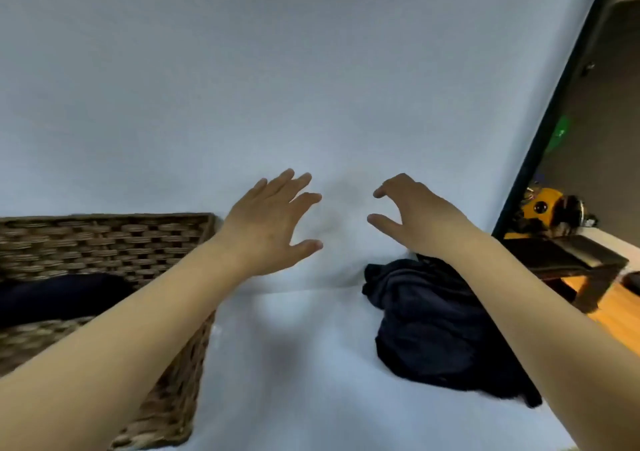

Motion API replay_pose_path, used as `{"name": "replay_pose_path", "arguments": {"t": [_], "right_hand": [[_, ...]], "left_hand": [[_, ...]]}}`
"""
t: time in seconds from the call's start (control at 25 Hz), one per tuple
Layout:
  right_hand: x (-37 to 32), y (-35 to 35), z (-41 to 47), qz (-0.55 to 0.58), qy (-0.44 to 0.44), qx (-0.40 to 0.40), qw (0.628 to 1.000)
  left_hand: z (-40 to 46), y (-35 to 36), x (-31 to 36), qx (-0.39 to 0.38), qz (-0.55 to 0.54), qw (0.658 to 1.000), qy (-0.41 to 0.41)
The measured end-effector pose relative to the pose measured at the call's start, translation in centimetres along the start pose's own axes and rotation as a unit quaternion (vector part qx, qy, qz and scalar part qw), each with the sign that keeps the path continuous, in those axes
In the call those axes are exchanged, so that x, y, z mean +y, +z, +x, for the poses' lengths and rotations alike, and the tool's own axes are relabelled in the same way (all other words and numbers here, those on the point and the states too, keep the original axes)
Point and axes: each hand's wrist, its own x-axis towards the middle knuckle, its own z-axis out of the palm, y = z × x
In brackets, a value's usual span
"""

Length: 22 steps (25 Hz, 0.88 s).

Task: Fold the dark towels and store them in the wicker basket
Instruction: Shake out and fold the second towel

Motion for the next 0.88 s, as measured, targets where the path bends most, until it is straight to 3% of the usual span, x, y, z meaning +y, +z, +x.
{"name": "replay_pose_path", "arguments": {"t": [0.24, 0.4, 0.48, 0.64, 0.8, 0.88], "right_hand": [[12.7, 4.3, -8.6, 0.041, 0.172, -0.02, 0.984], [16.5, 7.4, -11.4, 0.102, 0.203, -0.094, 0.969], [17.3, 8.7, -11.8, 0.141, 0.199, -0.098, 0.965], [18.3, 10.0, -11.1, 0.107, 0.154, -0.047, 0.981], [17.3, 7.7, -9.4, 0.276, 0.142, 0.045, 0.949], [16.3, 6.1, -7.9, 0.331, 0.135, 0.089, 0.93]], "left_hand": [[3.6, 8.0, 12.4, -0.135, -0.21, 0.968, -0.016], [5.2, 14.0, 17.8, -0.153, -0.334, 0.927, -0.068], [5.4, 16.3, 19.8, -0.126, -0.349, 0.924, -0.095], [6.4, 17.9, 20.8, -0.066, -0.355, 0.923, -0.131], [8.6, 16.8, 19.6, -0.103, -0.278, 0.947, -0.12], [9.8, 15.6, 19.5, -0.076, -0.282, 0.948, -0.129]]}}
